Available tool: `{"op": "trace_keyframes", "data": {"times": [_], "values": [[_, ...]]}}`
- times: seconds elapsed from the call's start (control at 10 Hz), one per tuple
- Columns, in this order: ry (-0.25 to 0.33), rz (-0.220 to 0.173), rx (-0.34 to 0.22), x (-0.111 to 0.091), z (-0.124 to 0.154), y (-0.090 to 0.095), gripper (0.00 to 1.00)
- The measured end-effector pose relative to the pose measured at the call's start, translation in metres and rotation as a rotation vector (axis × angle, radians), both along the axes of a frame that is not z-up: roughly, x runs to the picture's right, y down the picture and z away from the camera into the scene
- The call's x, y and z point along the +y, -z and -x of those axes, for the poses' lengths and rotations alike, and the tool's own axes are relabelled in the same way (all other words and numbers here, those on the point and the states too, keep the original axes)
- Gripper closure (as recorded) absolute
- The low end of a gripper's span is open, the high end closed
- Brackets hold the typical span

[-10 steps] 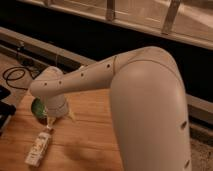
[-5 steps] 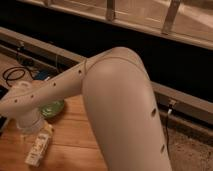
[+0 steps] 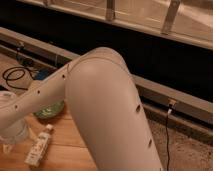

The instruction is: Place the bottle in the ceramic bowl

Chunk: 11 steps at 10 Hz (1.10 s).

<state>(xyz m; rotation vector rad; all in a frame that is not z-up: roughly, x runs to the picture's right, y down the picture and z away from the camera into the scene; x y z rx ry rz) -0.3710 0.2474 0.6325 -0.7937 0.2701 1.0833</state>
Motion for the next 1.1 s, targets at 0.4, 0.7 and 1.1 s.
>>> {"op": "trace_keyframes", "data": {"times": [0.4,0.7,1.1], "values": [[0.047,0.01,0.021,0.011,0.007,-0.014,0.35],[0.057,0.028,0.042,0.015,0.007,-0.041,0.35],[0.028,0.027,0.112,0.002,-0.015,-0.064,0.35]]}}
